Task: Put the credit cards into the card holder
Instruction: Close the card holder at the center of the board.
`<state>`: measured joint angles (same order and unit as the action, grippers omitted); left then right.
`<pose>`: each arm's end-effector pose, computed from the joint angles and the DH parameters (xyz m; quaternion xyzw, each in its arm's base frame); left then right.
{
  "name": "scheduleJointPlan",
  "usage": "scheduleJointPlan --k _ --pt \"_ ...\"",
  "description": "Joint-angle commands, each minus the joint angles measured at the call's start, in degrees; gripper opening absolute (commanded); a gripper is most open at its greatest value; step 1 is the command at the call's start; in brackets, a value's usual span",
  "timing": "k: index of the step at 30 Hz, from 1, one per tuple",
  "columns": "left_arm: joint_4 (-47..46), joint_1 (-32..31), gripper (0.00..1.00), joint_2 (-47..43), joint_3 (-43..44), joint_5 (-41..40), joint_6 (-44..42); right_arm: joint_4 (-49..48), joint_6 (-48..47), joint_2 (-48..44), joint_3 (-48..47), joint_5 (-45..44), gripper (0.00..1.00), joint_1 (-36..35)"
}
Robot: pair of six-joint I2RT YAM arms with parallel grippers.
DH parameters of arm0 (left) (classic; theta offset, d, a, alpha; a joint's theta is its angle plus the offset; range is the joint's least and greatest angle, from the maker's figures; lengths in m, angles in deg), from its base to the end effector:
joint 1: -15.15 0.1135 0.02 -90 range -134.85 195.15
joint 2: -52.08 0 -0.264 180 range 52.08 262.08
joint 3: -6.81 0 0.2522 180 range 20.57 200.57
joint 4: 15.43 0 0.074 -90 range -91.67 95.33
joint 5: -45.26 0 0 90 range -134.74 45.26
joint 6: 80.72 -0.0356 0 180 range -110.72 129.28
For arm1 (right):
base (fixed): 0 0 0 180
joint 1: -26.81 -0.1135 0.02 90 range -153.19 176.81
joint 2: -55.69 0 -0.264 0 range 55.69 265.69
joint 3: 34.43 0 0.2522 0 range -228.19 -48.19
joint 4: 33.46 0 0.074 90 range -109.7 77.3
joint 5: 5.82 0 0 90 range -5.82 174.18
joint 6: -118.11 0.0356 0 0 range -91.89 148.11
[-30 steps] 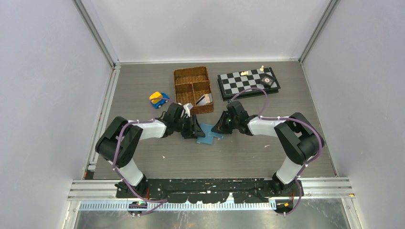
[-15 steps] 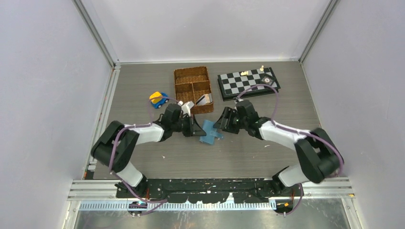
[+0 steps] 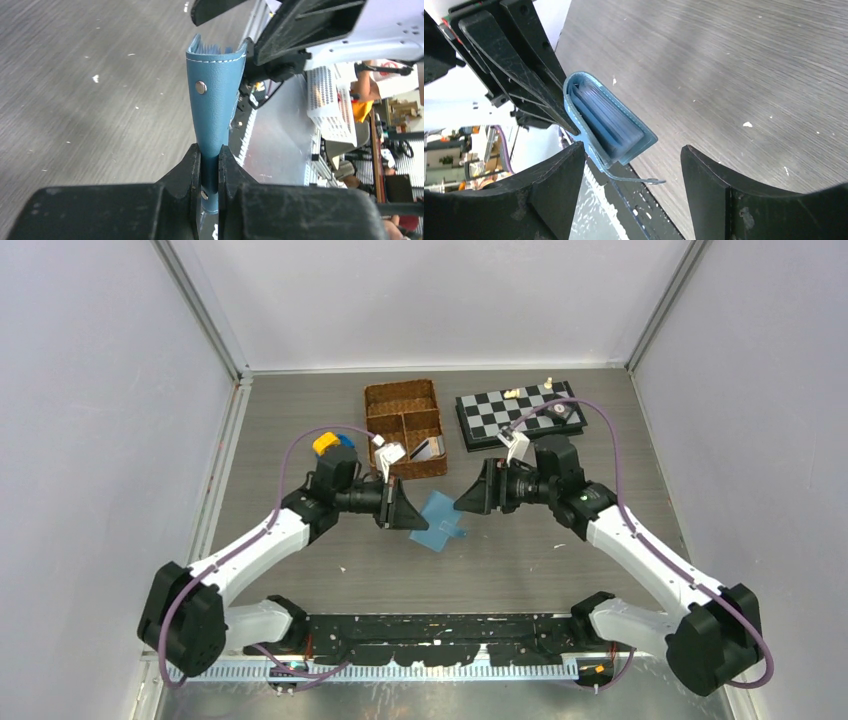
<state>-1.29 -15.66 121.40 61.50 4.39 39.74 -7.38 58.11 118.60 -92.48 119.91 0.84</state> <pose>0.2061 -0.1543 0.2500 0.2141 0.7821 -0.5439 0.2162 0.2061 0.1235 0.2743 -0.1220 0.8329 0.4558 0.2890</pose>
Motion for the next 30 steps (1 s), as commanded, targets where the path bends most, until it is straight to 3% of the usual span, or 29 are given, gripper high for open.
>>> scheduleJointPlan --k 1,5,15,17,20,21,23,25,27,30 --pt "9.15 -0.37 0.0 -5.13 4.99 6.05 -3.84 3.86 -3.69 -3.46 -4.49 7.89 0.75 0.1" --pt "13.22 -0.68 0.0 -6.84 6.45 6.91 -5.38 0.72 -0.5 -3.0 -5.09 14.31 0.76 -0.27" --pt "13.95 -2.79 0.0 -7.39 7.14 7.01 -5.57 -1.66 1.51 3.02 -8.17 16.86 0.73 -6.75" --pt "14.1 -3.0 0.0 -7.77 7.23 6.24 -5.77 -0.8 1.04 4.53 -8.94 16.56 0.62 -8.42" --pt "14.95 -2.96 0.01 -8.5 7.44 2.83 -6.29 2.22 -0.89 6.06 -10.1 15.23 0.31 -9.29" --pt "15.55 -2.98 0.11 -8.83 7.64 1.06 -6.49 3.79 -1.95 6.27 -10.56 14.12 0.2 -9.37" --pt "18.94 -2.87 0.43 -9.37 8.68 -5.19 -7.52 8.4 -5.01 5.84 -11.58 8.09 0.02 -9.49" --pt "24.17 -2.63 0.66 -9.71 10.09 -14.43 -8.84 12.6 -8.95 4.78 -12.38 -5.23 0.0 -10.65" --pt "27.91 -1.24 0.76 -10.01 10.61 -21.79 -8.69 14.72 -13.39 3.64 -12.46 -19.64 0.01 -13.96" --pt "28.89 3.1 0.81 -11.0 9.6 -24.65 -5.44 13.91 -18.28 3.54 -11.53 -39.8 0.01 -20.03"
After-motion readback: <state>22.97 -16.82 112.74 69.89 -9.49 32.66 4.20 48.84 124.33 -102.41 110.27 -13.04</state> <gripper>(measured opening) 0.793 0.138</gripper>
